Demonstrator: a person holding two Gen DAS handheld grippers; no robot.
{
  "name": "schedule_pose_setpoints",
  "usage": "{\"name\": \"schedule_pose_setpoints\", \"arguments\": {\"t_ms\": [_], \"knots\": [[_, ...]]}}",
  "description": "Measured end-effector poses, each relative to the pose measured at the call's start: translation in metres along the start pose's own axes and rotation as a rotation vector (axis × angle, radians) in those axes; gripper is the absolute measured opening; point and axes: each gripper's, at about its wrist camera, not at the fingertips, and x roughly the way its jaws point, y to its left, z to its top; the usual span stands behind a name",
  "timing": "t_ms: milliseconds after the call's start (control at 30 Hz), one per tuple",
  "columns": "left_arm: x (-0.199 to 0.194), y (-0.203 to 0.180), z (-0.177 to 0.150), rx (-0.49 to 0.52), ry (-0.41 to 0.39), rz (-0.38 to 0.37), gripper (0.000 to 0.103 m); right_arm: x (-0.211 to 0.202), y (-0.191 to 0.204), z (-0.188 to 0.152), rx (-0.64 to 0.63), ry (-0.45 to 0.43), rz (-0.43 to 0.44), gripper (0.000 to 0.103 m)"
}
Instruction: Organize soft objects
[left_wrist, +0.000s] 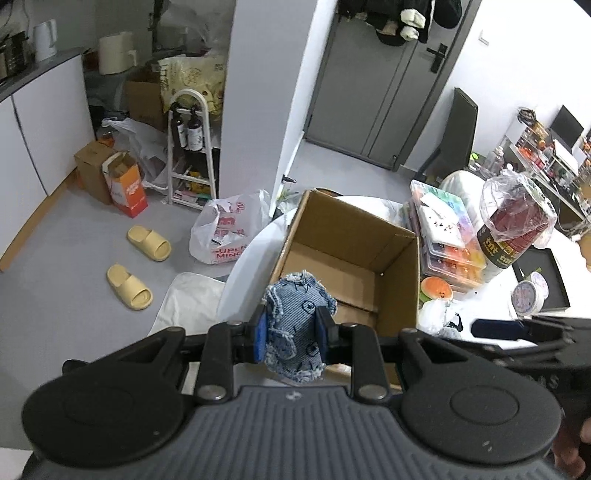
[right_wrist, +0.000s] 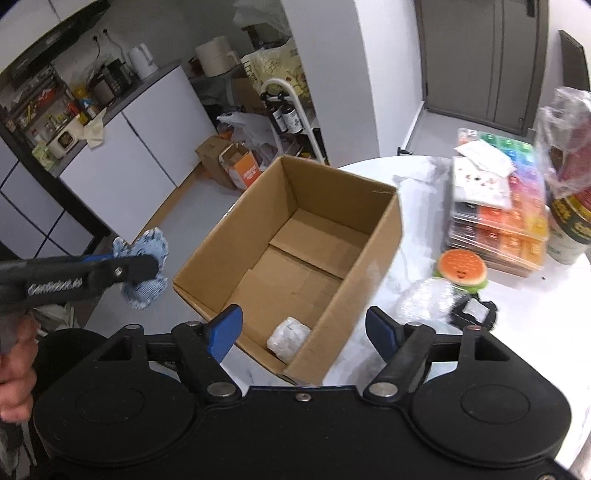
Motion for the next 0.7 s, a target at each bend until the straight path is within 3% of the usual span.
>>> {"name": "schedule_pose_setpoints", "arguments": {"t_ms": [133, 700], "knots": [[0.012, -0.01, 0.007, 0.036, 0.011, 0.001, 0.027, -0.009, -0.013, -0.006, 0.022, -0.015, -0.022, 0.081], [0.061, -0.037, 0.012, 0.13, 0.079, 0.039, 0.028, -0.025, -0.072, -0.048, 0.155, -0.006, -0.098, 0.081]]}}
